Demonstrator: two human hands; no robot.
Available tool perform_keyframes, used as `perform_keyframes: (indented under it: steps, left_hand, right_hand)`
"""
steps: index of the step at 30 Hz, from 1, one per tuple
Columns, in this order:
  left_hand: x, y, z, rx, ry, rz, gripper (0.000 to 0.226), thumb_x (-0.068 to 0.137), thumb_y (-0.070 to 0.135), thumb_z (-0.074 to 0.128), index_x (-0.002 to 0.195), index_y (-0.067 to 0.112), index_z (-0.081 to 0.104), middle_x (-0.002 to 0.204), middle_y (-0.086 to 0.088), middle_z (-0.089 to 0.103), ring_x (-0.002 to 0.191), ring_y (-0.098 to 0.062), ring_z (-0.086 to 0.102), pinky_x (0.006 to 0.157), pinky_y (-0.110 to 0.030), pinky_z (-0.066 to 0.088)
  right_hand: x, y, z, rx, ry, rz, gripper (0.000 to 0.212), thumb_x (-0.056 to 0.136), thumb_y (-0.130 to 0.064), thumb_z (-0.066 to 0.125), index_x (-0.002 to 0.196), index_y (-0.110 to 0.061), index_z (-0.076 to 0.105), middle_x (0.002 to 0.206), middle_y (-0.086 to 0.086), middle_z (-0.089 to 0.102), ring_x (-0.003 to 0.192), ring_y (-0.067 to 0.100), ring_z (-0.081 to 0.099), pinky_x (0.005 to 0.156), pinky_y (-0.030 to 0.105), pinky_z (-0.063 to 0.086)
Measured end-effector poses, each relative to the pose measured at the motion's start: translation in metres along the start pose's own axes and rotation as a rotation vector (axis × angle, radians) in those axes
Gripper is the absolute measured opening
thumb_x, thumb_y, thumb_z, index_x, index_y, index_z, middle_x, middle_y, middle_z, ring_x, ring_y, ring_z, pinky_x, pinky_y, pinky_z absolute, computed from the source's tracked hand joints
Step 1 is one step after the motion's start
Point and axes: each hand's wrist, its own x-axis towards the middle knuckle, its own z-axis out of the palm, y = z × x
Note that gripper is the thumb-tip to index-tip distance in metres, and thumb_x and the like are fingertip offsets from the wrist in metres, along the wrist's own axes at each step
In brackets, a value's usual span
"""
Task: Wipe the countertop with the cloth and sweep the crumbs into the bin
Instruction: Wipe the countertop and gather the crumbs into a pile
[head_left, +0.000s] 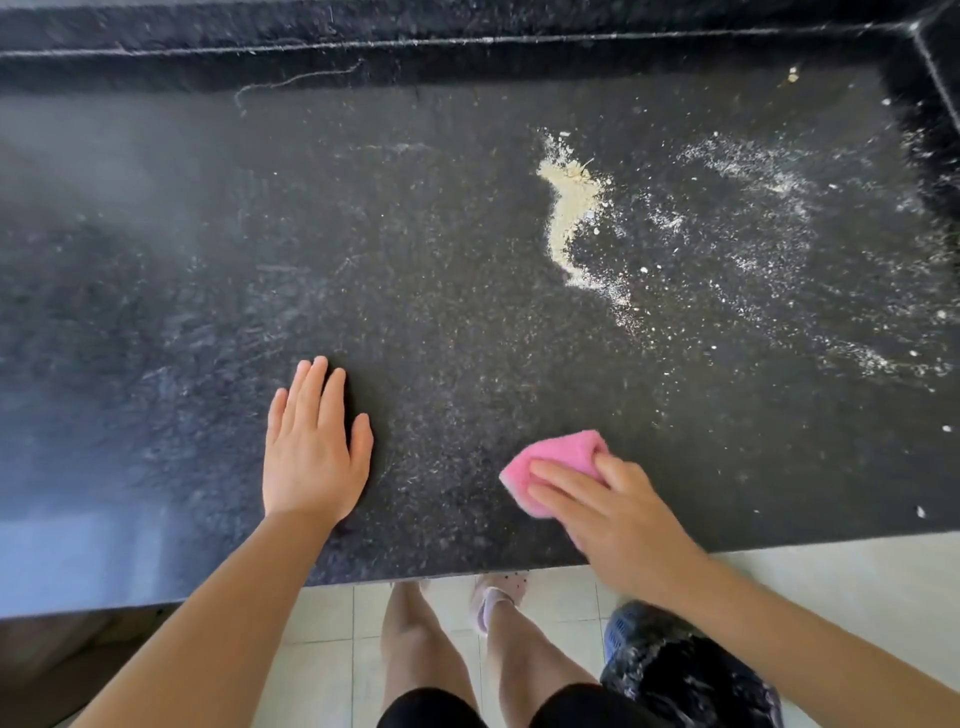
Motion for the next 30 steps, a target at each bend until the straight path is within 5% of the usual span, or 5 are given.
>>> perform_keyframes:
  steps: [9, 13, 21, 27, 30]
  left_hand:
    - [0.001, 0.005, -0.004, 0.0, -0.014, -0.022, 0.047, 0.092, 0.014, 0.047, 0.134, -0.004, 0.037, 0.146, -0.019, 0.03, 0.139, -0.03, 0.019, 0.113, -0.041, 0.009]
    - [0.001, 0.006, -0.006, 0.001, -0.017, -0.031, 0.048, 0.092, 0.016, 0.046, 0.136, -0.002, 0.035, 0.148, -0.017, 0.027, 0.14, -0.028, 0.016, 0.114, -0.039, 0.007]
    - [-0.001, 0.007, -0.009, -0.014, -0.022, -0.029, 0.049, 0.093, 0.017, 0.044, 0.137, -0.002, 0.033, 0.149, -0.016, 0.025, 0.14, -0.027, 0.014, 0.114, -0.037, 0.005]
    - [-0.003, 0.005, -0.007, -0.026, -0.011, -0.019, 0.049, 0.094, 0.021, 0.041, 0.138, 0.001, 0.031, 0.15, -0.013, 0.022, 0.141, -0.024, 0.011, 0.115, -0.035, 0.003]
    - [-0.004, 0.004, -0.007, -0.026, -0.001, -0.01, 0.05, 0.095, 0.022, 0.04, 0.139, 0.002, 0.03, 0.151, -0.012, 0.021, 0.141, -0.023, 0.01, 0.114, -0.034, 0.002]
  right_hand:
    - [0.064, 0.106, -0.017, -0.048, -0.036, 0.299, 0.051, 0.079, -0.013, 0.022, 0.116, -0.003, 0.055, 0.119, 0.013, 0.061, 0.087, 0.041, 0.059, 0.072, 0.037, 0.042]
    - [0.076, 0.025, -0.024, 0.122, 0.201, 0.214, 0.042, 0.074, -0.003, 0.032, 0.109, -0.007, 0.055, 0.109, 0.009, 0.066, 0.08, 0.026, 0.044, 0.062, 0.034, 0.04]
    - [0.03, -0.093, 0.015, 0.169, 0.025, 0.26, 0.078, 0.042, -0.004, 0.078, 0.112, -0.016, 0.045, 0.121, -0.002, 0.05, 0.093, 0.023, 0.037, 0.057, 0.025, 0.042]
    - [0.007, -0.004, 0.001, -0.023, 0.134, 0.421, 0.046, 0.07, -0.002, 0.039, 0.112, -0.019, 0.048, 0.12, -0.002, 0.051, 0.087, 0.031, 0.042, 0.066, 0.038, 0.046]
    - [0.025, 0.06, -0.01, -0.06, 0.16, 0.522, 0.046, 0.072, -0.01, 0.029, 0.107, -0.007, 0.059, 0.109, 0.016, 0.065, 0.076, 0.043, 0.057, 0.07, 0.031, 0.028]
